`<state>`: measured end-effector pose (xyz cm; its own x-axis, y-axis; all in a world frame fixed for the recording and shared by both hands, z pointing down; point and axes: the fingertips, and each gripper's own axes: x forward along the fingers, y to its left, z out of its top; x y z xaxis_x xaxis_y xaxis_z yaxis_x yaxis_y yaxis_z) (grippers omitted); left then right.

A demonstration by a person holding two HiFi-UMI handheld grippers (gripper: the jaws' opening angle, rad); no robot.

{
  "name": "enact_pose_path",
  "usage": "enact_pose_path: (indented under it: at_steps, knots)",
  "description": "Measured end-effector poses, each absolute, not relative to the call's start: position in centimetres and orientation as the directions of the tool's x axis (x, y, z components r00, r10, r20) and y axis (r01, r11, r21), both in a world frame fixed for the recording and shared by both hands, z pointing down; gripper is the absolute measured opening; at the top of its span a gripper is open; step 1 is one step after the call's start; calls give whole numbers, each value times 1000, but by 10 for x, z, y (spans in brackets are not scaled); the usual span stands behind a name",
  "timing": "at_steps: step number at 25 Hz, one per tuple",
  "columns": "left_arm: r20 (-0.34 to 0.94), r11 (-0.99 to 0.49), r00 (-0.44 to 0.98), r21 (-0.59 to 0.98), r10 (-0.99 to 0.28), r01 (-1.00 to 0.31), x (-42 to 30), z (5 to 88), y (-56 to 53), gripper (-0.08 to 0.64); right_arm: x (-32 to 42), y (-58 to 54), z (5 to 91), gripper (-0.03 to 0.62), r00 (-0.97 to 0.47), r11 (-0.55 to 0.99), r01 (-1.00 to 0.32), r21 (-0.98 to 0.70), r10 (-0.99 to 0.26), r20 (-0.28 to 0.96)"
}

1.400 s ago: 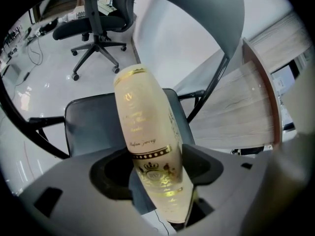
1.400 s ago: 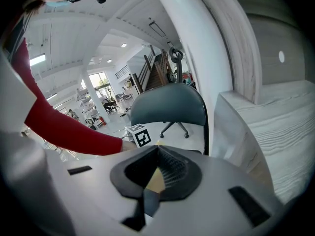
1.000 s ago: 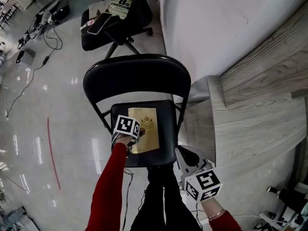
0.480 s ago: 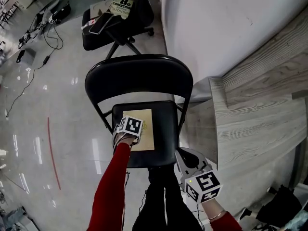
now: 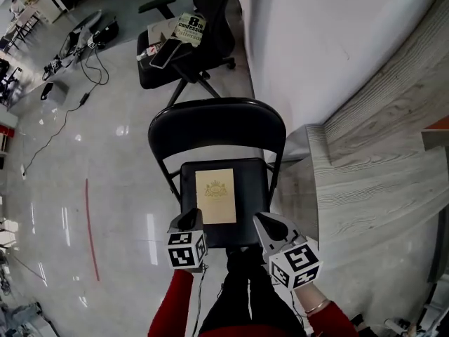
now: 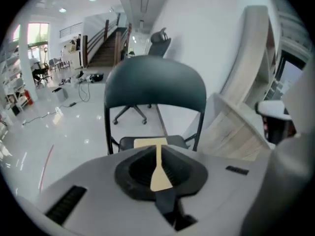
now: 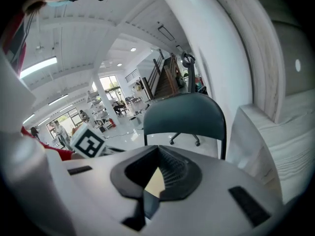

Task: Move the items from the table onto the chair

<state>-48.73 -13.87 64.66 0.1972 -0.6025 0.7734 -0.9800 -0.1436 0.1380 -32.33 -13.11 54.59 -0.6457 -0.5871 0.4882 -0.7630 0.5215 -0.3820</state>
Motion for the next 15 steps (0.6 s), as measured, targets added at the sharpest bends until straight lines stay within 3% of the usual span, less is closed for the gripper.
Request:
enact_pose_path:
  at_steps: [2,9,15]
  knots:
    - [690,-179,229,145,-686,-973,-481,605,-130,11,-334,-131,531,12,-674,559,-738,-378,-584,453]
    - [338,-383,444,232,-830,-894,-441,479,-112,9,-337,-121,483,12,-721,606,-693,-390,-592,360]
    - [277,-426,469,205,-838,-881,-429,443,-91,8,-327,-106,461,12,-734,635,-678,-370,-608,301]
